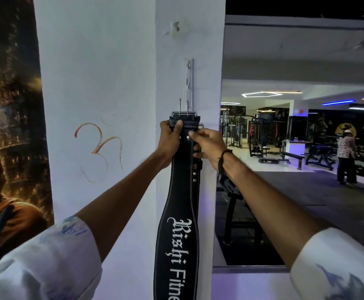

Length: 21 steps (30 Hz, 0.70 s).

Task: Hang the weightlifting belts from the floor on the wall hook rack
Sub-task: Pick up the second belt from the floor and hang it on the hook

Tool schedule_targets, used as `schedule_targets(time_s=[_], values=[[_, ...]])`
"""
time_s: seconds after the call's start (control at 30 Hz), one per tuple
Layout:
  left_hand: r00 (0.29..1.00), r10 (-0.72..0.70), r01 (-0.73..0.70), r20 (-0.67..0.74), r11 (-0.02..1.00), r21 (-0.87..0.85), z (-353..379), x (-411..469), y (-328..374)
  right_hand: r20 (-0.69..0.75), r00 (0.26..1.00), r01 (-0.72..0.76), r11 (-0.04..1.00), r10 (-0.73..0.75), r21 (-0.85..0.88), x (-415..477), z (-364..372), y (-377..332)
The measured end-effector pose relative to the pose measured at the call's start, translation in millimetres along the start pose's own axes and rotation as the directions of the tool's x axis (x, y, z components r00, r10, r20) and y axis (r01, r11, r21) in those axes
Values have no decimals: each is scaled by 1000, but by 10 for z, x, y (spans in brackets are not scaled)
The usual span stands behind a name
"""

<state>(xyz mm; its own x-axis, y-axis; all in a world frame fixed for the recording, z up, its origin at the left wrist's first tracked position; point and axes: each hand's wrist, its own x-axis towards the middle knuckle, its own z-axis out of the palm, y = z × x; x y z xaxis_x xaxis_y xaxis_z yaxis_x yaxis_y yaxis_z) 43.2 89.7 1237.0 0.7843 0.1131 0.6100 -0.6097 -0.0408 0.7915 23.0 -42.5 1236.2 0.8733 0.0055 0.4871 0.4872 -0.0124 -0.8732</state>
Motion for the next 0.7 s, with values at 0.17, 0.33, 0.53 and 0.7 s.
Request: schedule_targets(time_s=[0.17, 0.33, 0.53, 0.7], values=[[993, 90, -95, 75, 993, 75, -70, -200, -107, -100, 994, 61, 995, -53, 75, 37, 135, 2], [970, 24, -123, 241, 905, 407, -272, -1230, -1080, -246, 962, 143, 986, -117, 90, 169, 27, -385], [976, 138, -199, 170, 885, 422, -226, -817, -740, -169, 974, 157, 988, -152, 14, 199, 40, -432], [971, 240, -229, 12, 907, 352, -32, -179, 16, -113, 981, 159, 987, -157, 6, 131, 137, -280]])
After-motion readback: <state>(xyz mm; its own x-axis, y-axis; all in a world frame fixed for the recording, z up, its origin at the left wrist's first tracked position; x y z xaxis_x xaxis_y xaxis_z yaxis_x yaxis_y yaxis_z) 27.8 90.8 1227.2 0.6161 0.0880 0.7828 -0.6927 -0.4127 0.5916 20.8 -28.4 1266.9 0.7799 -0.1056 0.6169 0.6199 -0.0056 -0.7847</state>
